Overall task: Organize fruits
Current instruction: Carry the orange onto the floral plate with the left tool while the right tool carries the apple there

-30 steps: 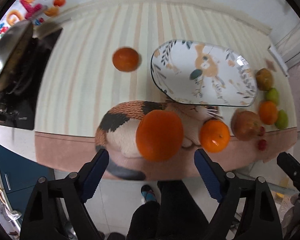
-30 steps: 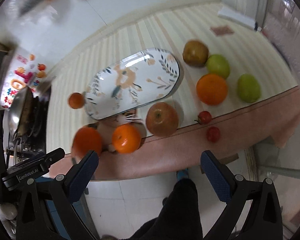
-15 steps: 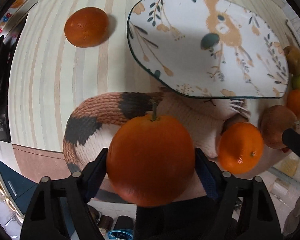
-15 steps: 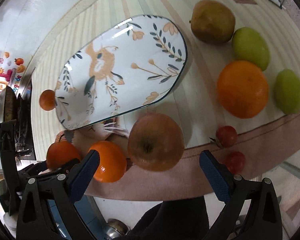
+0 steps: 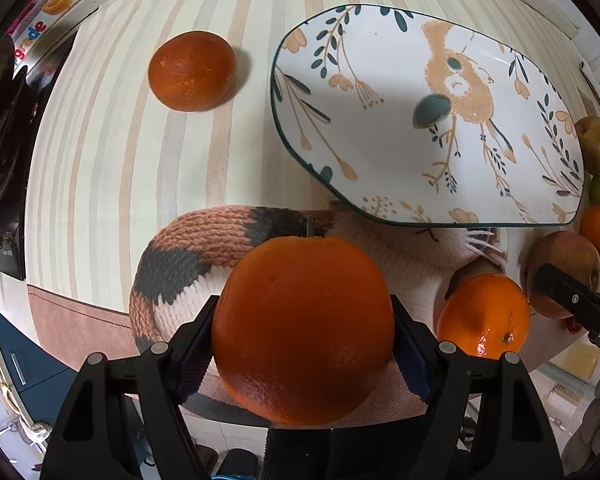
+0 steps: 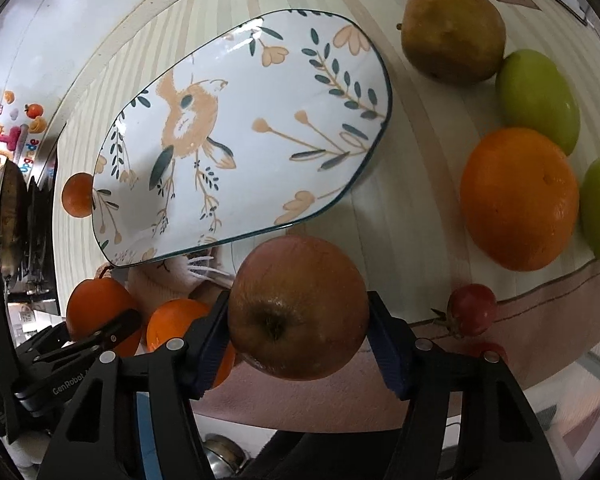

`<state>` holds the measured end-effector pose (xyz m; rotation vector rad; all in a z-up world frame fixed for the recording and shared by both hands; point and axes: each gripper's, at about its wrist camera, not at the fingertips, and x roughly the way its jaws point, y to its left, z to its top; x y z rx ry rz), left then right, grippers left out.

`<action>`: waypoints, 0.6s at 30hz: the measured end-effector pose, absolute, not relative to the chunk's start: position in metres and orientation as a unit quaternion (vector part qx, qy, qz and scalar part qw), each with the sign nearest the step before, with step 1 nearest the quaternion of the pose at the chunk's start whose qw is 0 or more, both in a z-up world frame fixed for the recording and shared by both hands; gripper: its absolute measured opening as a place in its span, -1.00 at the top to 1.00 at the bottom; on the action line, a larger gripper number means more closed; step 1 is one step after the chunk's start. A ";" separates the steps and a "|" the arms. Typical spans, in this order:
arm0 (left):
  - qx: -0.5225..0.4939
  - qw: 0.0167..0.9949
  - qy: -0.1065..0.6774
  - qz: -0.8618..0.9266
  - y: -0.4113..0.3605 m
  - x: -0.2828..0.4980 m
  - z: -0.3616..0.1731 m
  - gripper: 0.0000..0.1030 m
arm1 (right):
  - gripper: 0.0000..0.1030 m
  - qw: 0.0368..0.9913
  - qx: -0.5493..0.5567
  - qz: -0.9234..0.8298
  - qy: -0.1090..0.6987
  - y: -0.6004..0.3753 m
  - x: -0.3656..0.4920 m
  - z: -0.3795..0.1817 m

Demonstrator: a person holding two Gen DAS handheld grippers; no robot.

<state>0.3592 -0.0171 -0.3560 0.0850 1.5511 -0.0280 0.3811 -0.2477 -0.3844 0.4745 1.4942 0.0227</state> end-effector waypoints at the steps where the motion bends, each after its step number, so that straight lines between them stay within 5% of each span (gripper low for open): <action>1: 0.038 0.714 0.699 -0.011 -0.026 0.363 -0.349 -0.49 | -0.29 0.709 0.212 0.012 0.672 -0.247 0.382 -0.384; 18: -0.057 0.761 0.644 -0.054 -0.015 0.386 -0.229 -0.49 | -0.28 0.735 0.223 0.088 0.634 -0.248 0.407 -0.313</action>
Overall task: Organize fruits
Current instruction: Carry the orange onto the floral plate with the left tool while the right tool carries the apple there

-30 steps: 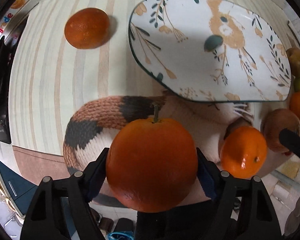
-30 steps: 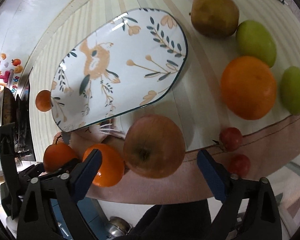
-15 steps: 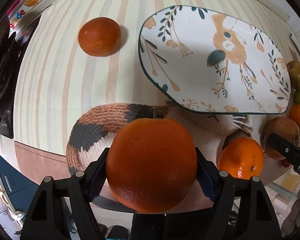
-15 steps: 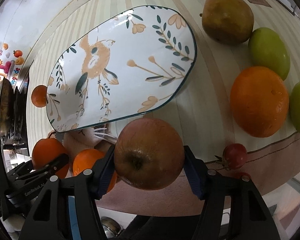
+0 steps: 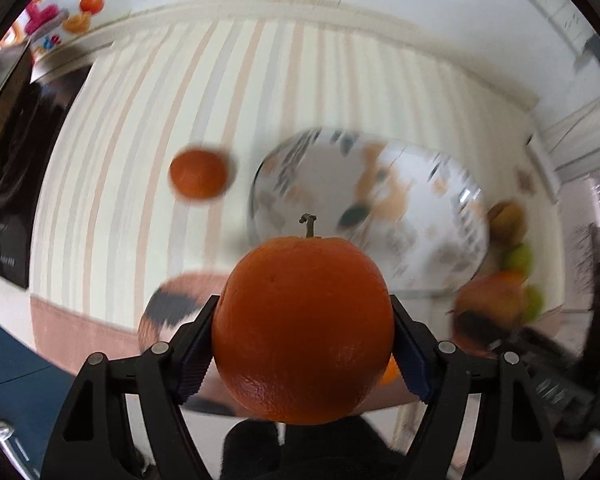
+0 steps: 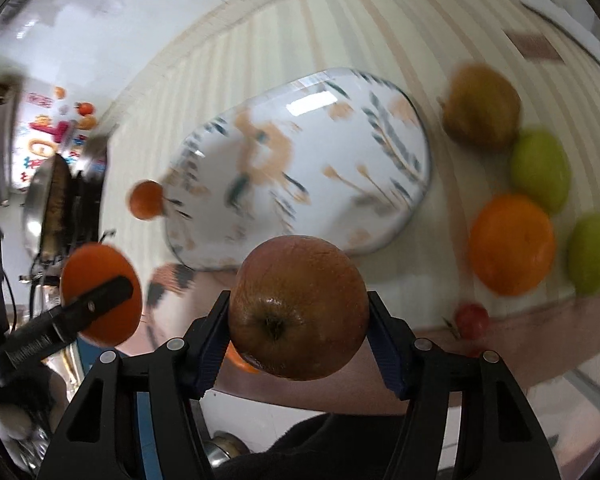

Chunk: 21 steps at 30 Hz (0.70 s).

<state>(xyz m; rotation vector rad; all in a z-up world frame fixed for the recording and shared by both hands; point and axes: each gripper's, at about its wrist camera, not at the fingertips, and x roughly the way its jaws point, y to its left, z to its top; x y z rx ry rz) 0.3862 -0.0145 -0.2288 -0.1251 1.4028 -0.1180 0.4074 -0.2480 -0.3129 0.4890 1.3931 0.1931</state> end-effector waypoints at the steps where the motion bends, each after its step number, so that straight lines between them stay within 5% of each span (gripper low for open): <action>1: -0.059 0.761 0.643 -0.059 -0.021 0.399 -0.225 -0.49 | -0.28 0.739 0.219 0.092 0.630 -0.248 0.414 -0.310; 9: -0.067 0.734 0.674 -0.056 -0.052 0.484 -0.274 -0.49 | -0.28 0.752 0.157 0.096 0.633 -0.238 0.485 -0.334; 21: -0.063 0.693 0.716 -0.061 -0.073 0.506 -0.320 -0.49 | -0.29 0.728 0.113 0.102 0.668 -0.229 0.530 -0.370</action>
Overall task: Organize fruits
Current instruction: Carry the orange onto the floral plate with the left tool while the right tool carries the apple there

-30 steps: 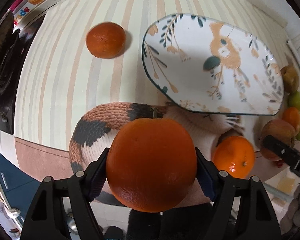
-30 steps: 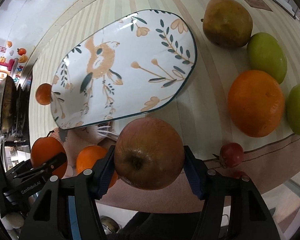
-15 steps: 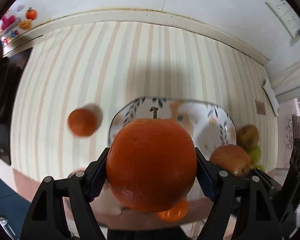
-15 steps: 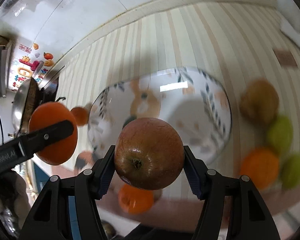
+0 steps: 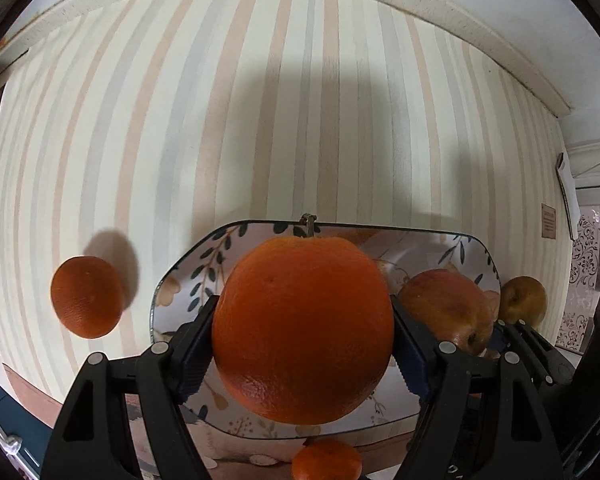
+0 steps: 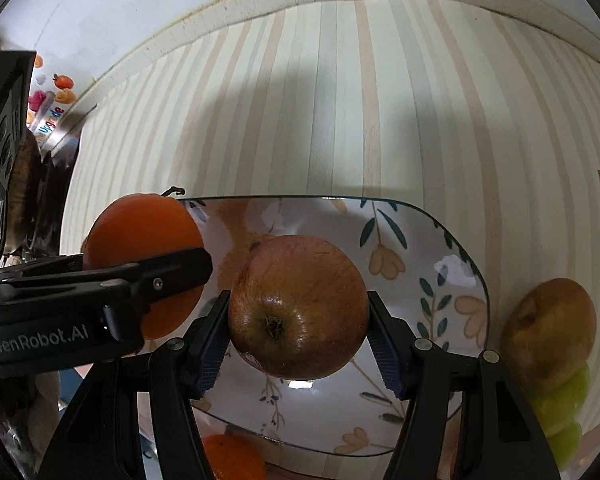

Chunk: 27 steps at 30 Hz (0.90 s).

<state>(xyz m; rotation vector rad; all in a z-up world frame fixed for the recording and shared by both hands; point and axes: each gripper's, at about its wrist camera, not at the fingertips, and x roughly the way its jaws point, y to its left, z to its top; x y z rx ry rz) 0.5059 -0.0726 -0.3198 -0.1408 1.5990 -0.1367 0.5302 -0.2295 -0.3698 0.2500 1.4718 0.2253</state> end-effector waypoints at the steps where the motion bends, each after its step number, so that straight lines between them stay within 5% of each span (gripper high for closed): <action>1: -0.063 0.691 0.717 -0.060 -0.073 0.506 -0.322 -0.49 | -0.29 0.726 0.113 0.102 0.670 -0.228 0.532 -0.373; 18: -0.032 0.678 0.732 -0.054 -0.102 0.517 -0.353 -0.51 | -0.35 0.713 0.120 0.095 0.684 -0.225 0.546 -0.380; 27: -0.041 0.696 0.716 -0.047 -0.100 0.517 -0.335 -0.75 | -0.82 0.716 0.134 0.082 0.680 -0.238 0.547 -0.367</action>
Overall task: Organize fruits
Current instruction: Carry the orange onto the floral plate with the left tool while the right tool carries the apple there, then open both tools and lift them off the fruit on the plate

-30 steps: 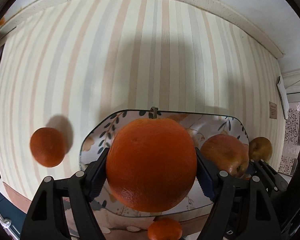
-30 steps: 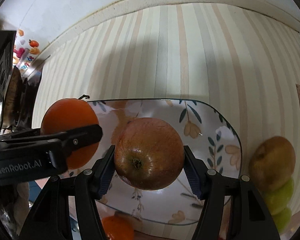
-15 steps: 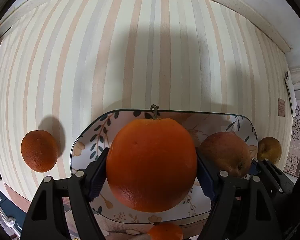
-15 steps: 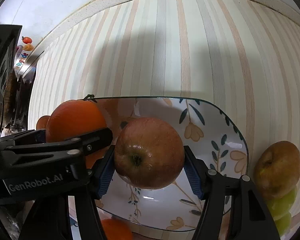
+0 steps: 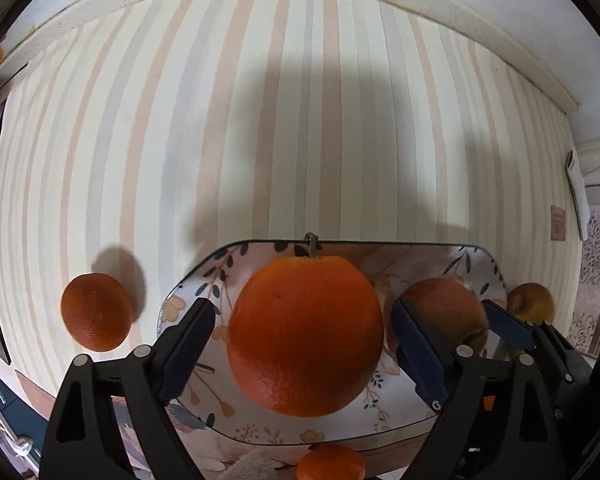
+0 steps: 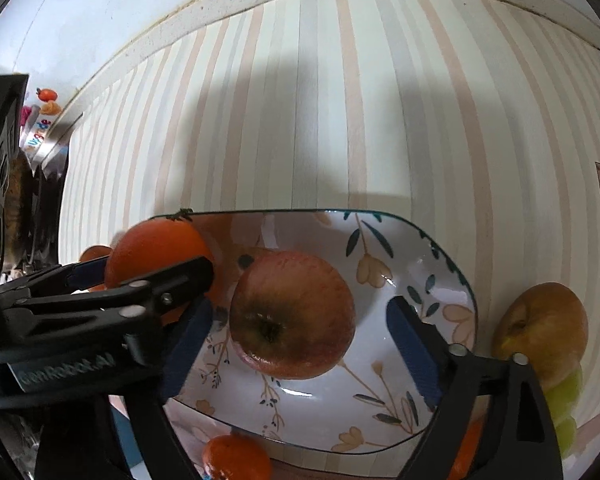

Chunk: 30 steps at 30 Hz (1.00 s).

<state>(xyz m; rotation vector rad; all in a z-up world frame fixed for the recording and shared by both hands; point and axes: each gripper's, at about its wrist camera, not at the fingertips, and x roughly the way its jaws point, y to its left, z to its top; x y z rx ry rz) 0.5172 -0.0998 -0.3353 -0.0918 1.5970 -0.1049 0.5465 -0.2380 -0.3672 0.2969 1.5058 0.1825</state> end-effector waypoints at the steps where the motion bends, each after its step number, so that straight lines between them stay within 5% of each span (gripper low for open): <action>1: -0.040 0.698 0.713 -0.046 -0.098 0.517 -0.333 -0.75 | -0.82 0.718 0.133 0.082 0.679 -0.239 0.545 -0.364; 30: -0.017 0.786 0.618 -0.024 -0.046 0.395 -0.206 -0.75 | -0.82 0.779 0.093 0.037 0.619 -0.236 0.429 -0.235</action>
